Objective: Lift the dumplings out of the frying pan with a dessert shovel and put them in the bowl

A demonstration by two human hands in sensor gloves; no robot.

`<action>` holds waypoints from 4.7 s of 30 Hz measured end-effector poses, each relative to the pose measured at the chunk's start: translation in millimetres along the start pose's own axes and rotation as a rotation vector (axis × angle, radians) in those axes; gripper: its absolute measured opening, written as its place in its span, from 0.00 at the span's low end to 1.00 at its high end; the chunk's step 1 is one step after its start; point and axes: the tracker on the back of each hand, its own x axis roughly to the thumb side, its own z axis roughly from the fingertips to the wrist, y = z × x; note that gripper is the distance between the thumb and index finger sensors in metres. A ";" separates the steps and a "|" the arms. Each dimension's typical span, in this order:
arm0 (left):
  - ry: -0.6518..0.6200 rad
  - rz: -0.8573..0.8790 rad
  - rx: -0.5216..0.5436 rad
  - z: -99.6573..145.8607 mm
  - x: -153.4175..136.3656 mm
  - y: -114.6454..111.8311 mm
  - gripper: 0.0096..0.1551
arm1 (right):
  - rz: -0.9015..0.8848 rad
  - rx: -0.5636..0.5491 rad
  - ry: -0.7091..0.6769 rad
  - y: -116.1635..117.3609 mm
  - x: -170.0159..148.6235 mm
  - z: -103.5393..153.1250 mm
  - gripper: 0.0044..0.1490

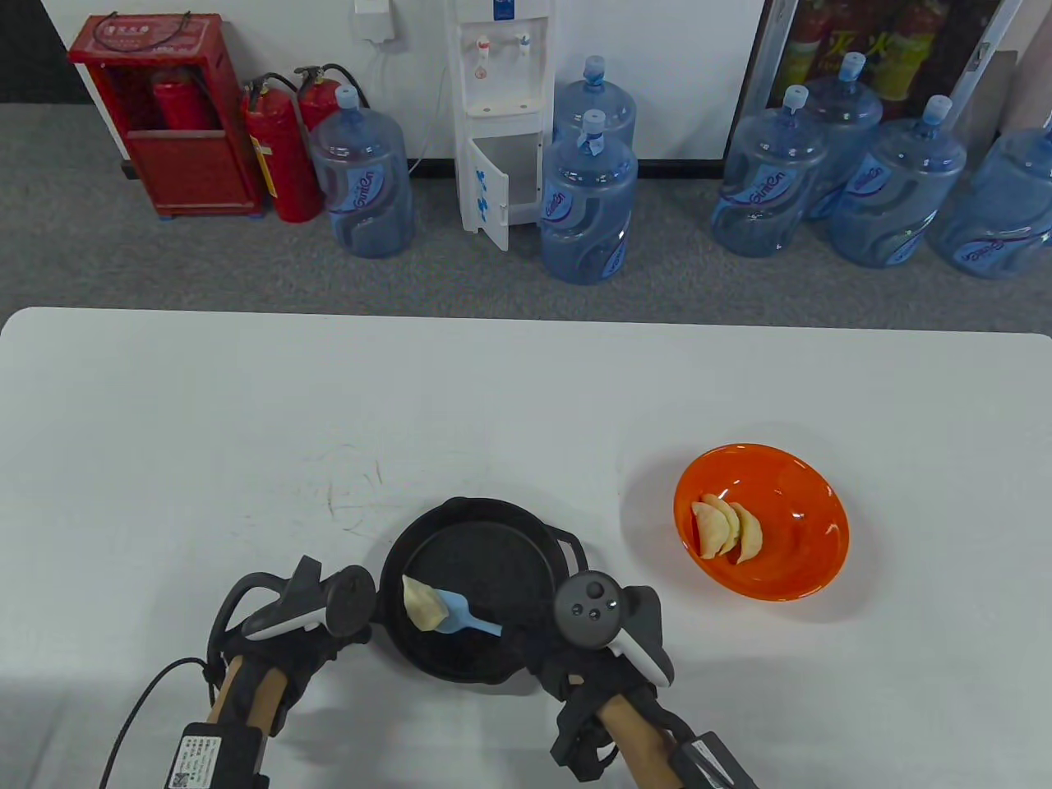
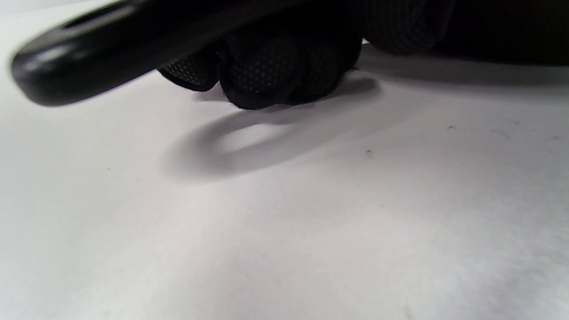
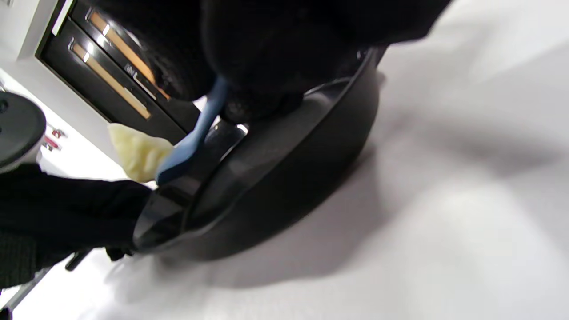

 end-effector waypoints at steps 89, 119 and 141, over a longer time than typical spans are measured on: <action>0.004 0.025 0.006 -1.1 -2.0 -0.9 0.29 | 0.531 -0.453 0.542 -197.8 -192.1 36.7 0.23; 0.005 0.022 -0.003 -0.9 -1.7 -0.4 0.29 | 0.602 -0.645 0.462 -214.2 -158.7 76.6 0.24; -0.001 0.024 -0.015 0.1 -2.7 -0.5 0.30 | 0.399 -0.198 -0.028 -58.6 -16.4 4.9 0.27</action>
